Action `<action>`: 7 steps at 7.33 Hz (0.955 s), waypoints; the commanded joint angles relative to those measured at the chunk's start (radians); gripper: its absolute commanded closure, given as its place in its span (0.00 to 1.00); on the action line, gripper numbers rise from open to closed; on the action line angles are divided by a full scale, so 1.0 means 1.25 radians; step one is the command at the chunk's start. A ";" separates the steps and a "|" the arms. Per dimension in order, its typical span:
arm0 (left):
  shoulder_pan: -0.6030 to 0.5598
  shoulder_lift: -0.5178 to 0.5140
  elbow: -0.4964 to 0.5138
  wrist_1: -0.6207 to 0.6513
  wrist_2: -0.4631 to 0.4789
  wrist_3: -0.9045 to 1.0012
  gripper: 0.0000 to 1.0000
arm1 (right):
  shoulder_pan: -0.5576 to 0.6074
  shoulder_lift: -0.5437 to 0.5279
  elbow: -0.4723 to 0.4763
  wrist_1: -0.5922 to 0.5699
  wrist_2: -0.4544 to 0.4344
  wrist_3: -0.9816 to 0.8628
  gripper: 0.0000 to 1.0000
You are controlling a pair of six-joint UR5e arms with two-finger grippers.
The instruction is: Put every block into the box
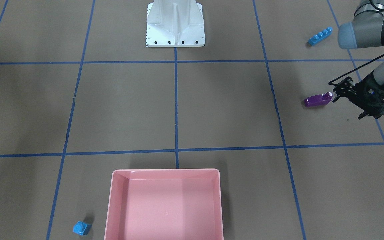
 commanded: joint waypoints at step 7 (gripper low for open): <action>0.161 0.085 0.015 -0.030 0.001 0.103 0.00 | -0.057 0.386 -0.156 0.019 0.002 0.303 1.00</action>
